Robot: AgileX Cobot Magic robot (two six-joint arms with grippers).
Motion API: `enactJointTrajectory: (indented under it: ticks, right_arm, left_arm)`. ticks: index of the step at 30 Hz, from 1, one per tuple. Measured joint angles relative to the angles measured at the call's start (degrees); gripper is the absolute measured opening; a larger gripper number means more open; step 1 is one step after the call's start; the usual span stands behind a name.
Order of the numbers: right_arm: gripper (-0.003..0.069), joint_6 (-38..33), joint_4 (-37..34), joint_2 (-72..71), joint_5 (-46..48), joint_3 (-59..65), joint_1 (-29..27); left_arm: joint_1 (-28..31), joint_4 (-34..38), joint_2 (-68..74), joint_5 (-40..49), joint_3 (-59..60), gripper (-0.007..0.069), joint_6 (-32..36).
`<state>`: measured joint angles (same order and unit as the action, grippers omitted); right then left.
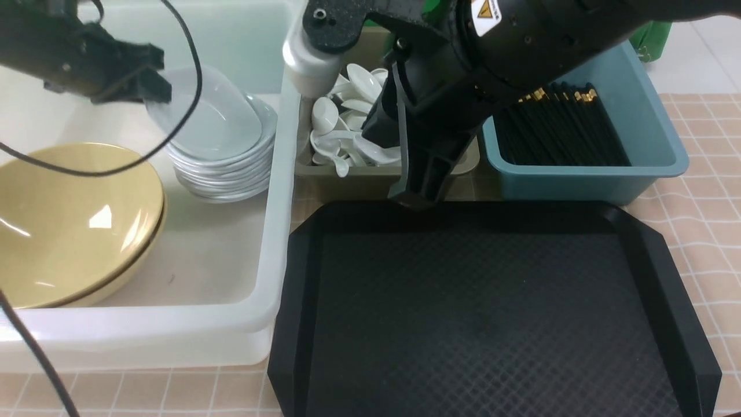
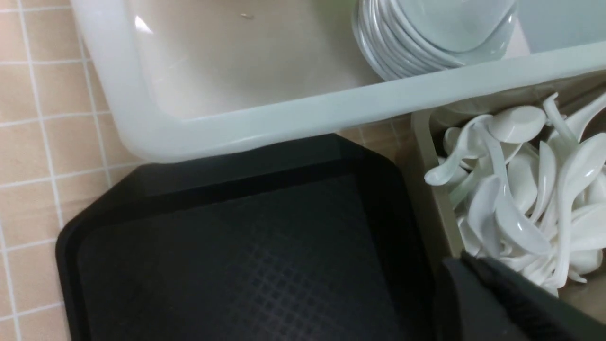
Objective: On brown table put chopsticks spoon bowls plates into blue grey white boxes.
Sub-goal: 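Place the white bowl into the white bin with the other dishes with the left gripper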
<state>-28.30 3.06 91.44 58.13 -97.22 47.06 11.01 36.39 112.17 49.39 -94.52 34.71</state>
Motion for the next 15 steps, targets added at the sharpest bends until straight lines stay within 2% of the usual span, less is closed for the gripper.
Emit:
enactJointTrajectory:
  ticks: [1,2,6,9,11,15]
  right_arm:
    - [0.0044,0.00,0.17,0.00,0.00,0.00,0.00]
    - [0.0044,0.00,0.19,0.00,0.00,0.00,0.00]
    - [0.0047,0.00,0.49,0.00,0.42,0.00,0.00]
    - [0.0047,0.00,0.85,0.00,1.56,0.00,0.00]
    - [0.0047,0.00,1.86,0.00,2.31,0.00,0.00]
    - [0.0050,1.50,5.32,0.00,3.86,-0.11,0.00]
  left_arm:
    - [0.00,-0.57,0.45,0.00,0.00,0.0192,0.22]
    - [0.00,-0.69,0.57,0.08,0.00,0.0209,0.32]
    - [0.00,-5.88,0.63,1.32,-1.28,0.0423,0.23]
    - [0.00,-9.31,0.06,3.21,-4.58,0.0519,-1.66]
    - [0.00,-11.04,-0.93,5.31,-7.84,0.0552,-3.39]
    - [0.00,-13.42,-3.95,10.72,-14.44,0.0541,-8.49]
